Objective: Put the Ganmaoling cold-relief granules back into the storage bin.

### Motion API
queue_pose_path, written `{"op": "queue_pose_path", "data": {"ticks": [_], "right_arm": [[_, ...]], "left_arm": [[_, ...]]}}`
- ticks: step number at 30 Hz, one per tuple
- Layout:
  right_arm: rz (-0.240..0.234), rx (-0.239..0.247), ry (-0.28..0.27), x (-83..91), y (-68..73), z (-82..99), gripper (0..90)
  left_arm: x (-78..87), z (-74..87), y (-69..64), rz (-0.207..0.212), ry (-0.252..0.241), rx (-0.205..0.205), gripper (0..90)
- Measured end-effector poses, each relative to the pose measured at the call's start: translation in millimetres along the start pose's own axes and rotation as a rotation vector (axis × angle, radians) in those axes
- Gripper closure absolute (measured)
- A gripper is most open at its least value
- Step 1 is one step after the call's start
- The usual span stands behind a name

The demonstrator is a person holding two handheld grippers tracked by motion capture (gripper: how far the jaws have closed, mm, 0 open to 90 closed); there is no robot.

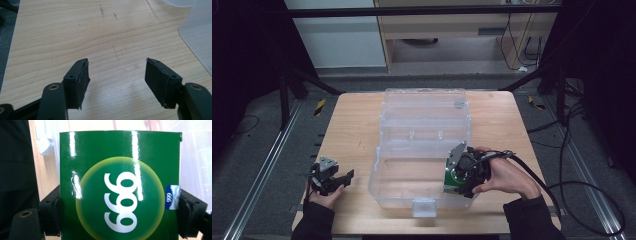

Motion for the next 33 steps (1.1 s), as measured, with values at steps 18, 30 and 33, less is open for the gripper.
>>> {"op": "queue_pose_path", "data": {"ticks": [18,30,33], "right_arm": [[-0.030,-0.049,-0.007,-25.1,3.8,12.8,15.8],[-0.040,-0.059,0.006,-35.5,3.1,18.5,14.3],[-0.030,-0.081,-0.037,-26.3,0.2,16.9,15.5]], "left_arm": [[-0.3,0.0,-0.4,0.001,0.002,-0.003,35.2],[-0.6,0.0,-0.9,0.003,0.003,-0.005,35.2],[-0.5,0.1,-1.1,0.002,0.005,-0.008,35.2]]}}
Point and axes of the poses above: each handheld gripper's, and its own axes: x roughly backward along the jaws, z roughly out of its underside, y roughly to its left, the point moved 5 cm from there along -x, roughly forward along the jaws, and after that the axes turned 10 degrees about z, right-handed, at the moved point
